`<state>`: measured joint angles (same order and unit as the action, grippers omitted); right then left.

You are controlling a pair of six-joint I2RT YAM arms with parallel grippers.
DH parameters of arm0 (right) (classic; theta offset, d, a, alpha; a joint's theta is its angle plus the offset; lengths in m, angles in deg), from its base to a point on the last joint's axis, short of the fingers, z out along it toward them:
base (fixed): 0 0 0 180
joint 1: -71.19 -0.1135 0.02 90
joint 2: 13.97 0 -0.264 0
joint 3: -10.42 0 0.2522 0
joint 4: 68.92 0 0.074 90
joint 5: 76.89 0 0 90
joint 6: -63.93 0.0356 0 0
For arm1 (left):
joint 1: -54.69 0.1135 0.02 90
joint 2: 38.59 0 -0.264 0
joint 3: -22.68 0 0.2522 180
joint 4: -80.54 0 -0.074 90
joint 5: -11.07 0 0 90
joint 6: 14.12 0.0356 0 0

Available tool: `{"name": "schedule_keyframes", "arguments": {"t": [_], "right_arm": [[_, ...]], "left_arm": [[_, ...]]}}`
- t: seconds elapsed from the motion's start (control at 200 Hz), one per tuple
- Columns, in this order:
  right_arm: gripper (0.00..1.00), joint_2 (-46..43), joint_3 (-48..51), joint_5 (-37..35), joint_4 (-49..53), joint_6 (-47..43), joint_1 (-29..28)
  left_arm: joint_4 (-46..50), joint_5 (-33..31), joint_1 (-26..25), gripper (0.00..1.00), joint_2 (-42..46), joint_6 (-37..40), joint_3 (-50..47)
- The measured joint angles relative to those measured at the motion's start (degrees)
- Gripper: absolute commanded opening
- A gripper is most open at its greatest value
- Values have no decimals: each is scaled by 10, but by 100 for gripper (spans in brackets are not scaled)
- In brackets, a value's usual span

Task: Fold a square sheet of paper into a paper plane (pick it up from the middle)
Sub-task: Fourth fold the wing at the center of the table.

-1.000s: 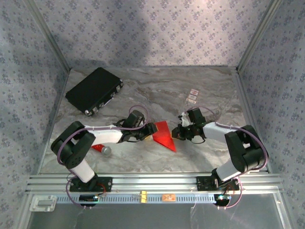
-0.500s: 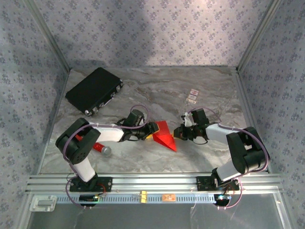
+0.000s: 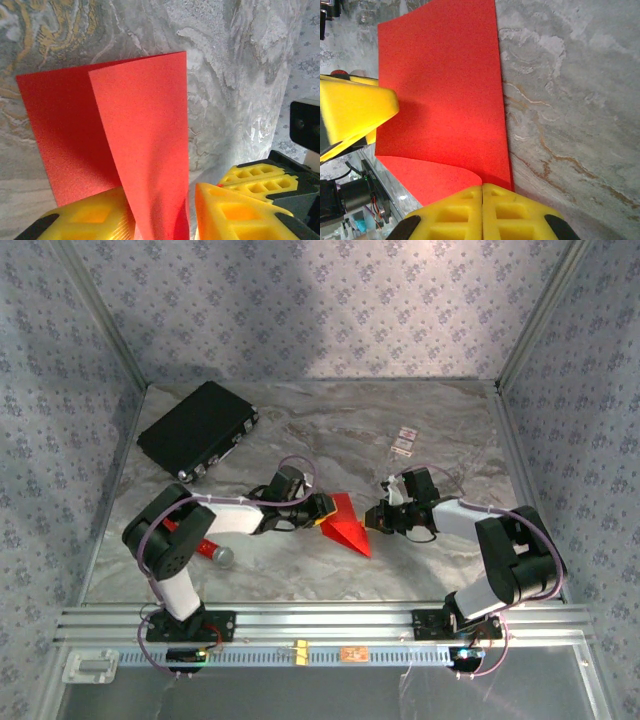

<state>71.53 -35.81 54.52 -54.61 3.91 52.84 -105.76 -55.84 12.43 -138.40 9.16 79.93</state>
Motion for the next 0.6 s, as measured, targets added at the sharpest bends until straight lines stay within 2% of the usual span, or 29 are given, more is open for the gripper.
{"name": "schedule_keyframes", "arguments": {"t": [0.4, 0.6], "right_arm": [[13, 0, 5, -1, 1, 0, 0], [20, -7, 5, -7, 12, -1, 0]], "left_arm": [[-14, 11, 4, 25, -17, -5, 1], [-29, 16, 9, 13, -17, -8, 1]]}}
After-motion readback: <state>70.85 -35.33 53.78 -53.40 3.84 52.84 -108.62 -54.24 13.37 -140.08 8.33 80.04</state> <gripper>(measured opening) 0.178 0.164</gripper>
